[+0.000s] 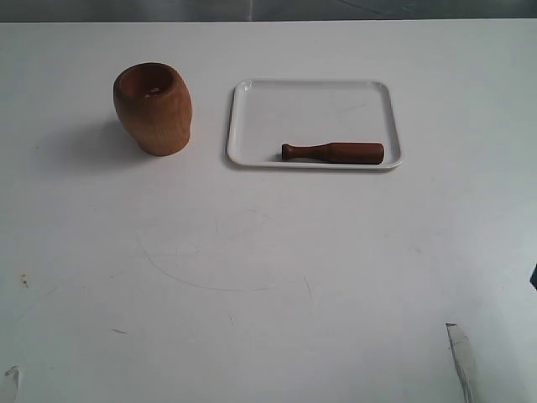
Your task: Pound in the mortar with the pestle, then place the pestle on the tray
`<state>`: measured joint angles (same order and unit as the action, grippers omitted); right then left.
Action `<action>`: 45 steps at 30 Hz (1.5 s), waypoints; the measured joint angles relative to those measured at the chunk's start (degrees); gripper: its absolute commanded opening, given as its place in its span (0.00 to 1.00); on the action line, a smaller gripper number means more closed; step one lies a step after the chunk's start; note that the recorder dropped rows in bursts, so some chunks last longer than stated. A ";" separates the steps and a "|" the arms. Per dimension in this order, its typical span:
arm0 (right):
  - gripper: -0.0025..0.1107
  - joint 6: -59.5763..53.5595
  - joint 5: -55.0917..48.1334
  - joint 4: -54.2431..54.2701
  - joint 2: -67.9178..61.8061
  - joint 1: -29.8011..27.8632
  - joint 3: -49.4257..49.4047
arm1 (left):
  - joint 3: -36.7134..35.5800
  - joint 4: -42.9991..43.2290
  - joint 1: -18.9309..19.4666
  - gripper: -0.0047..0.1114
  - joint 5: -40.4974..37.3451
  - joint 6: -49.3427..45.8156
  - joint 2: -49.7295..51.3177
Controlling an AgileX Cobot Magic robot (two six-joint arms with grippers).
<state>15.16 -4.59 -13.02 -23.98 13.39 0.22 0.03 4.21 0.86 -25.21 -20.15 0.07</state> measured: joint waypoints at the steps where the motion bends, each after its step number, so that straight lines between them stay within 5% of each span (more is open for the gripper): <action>1: 0.02 -0.12 0.00 -2.89 2.49 -1.01 0.00 | 0.00 0.00 0.00 0.04 0.00 0.00 0.00; 17: 0.02 -0.08 -10.72 -3.93 23.34 -5.48 0.00 | 0.00 0.00 0.00 0.04 0.00 0.00 0.00; 45: 0.02 -0.08 -15.06 -2.95 23.62 -5.48 0.00 | 0.00 0.00 0.00 0.04 0.00 0.00 0.00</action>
<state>15.08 -19.65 -15.97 -0.36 7.91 0.22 0.03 4.21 0.86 -25.21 -20.15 0.07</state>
